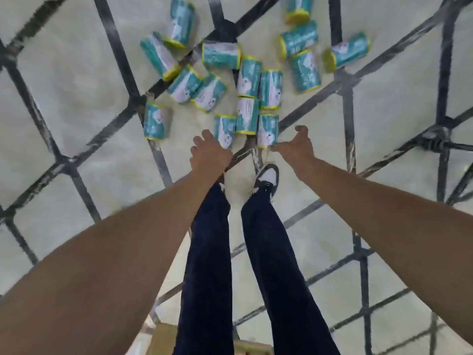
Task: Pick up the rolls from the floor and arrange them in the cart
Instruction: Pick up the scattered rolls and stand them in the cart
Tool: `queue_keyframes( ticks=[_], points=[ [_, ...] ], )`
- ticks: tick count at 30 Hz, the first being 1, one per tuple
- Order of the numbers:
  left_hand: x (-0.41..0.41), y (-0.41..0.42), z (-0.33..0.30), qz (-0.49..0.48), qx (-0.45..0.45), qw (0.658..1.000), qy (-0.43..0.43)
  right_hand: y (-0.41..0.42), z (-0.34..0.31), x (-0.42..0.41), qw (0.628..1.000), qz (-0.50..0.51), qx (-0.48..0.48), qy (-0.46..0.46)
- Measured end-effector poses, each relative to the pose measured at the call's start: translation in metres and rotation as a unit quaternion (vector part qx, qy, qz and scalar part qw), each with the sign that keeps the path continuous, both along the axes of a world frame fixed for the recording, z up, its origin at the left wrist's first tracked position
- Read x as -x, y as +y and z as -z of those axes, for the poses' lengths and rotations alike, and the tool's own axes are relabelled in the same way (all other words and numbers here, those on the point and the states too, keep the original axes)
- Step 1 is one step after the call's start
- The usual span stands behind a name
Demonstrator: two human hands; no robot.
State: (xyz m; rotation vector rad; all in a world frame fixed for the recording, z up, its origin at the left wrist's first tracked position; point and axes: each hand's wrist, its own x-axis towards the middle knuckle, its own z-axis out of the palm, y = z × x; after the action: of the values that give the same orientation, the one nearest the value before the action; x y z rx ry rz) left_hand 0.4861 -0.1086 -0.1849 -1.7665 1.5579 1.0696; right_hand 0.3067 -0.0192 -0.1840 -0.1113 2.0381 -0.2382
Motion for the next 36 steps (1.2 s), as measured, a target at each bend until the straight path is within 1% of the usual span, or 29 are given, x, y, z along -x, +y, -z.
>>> queue_keyframes(
  ticks=[3, 5, 7, 9, 11, 12, 16, 19, 21, 25, 28, 32, 36],
  points=[
    [0.002, -0.014, 0.099, -0.035, -0.025, 0.999, -0.020, -0.010, 0.090, -0.007, 1.000, 0.021, -0.014, 0.014],
    [0.005, -0.016, 0.153, -0.046, -0.029, 0.998, -0.019, -0.012, 0.142, -0.011, 0.999, 0.024, -0.019, 0.018],
    [0.009, -0.013, 0.196, -0.049, -0.039, 0.998, -0.013, -0.013, 0.184, -0.017, 0.999, 0.029, -0.015, 0.023],
    [0.012, -0.005, 0.226, -0.058, -0.045, 0.997, -0.008, -0.013, 0.213, -0.024, 0.999, 0.010, -0.019, 0.042],
    [0.015, 0.003, 0.248, -0.074, -0.024, 0.997, -0.010, -0.006, 0.237, -0.022, 0.996, -0.010, -0.038, 0.081],
    [0.014, 0.006, 0.255, -0.086, -0.005, 0.996, -0.012, -0.002, 0.246, -0.018, 0.994, -0.004, -0.044, 0.099],
    [0.003, -0.004, 0.277, -0.155, 0.043, 0.987, -0.005, 0.009, 0.271, 0.004, 0.989, 0.059, -0.031, 0.129],
    [-0.005, -0.004, 0.287, -0.147, 0.066, 0.987, 0.000, 0.013, 0.279, 0.016, 0.983, 0.090, -0.018, 0.156],
    [-0.009, -0.004, 0.287, -0.147, 0.072, 0.987, 0.009, 0.014, 0.280, 0.018, 0.982, 0.101, -0.006, 0.158],
    [-0.008, -0.014, 0.256, -0.166, 0.044, 0.985, 0.033, 0.016, 0.255, 0.015, 0.984, 0.126, 0.017, 0.129],
    [-0.001, -0.023, 0.196, -0.163, 0.036, 0.985, 0.053, 0.016, 0.200, 0.012, 0.980, 0.163, 0.046, 0.105],
    [0.015, -0.030, 0.073, -0.142, 0.026, 0.987, 0.073, 0.019, 0.075, 0.011, 0.978, 0.177, 0.073, 0.081],
    [0.037, -0.034, -0.087, -0.119, 0.032, 0.987, 0.102, 0.021, -0.088, 0.017, 0.971, 0.200, 0.111, 0.068]
  ],
)
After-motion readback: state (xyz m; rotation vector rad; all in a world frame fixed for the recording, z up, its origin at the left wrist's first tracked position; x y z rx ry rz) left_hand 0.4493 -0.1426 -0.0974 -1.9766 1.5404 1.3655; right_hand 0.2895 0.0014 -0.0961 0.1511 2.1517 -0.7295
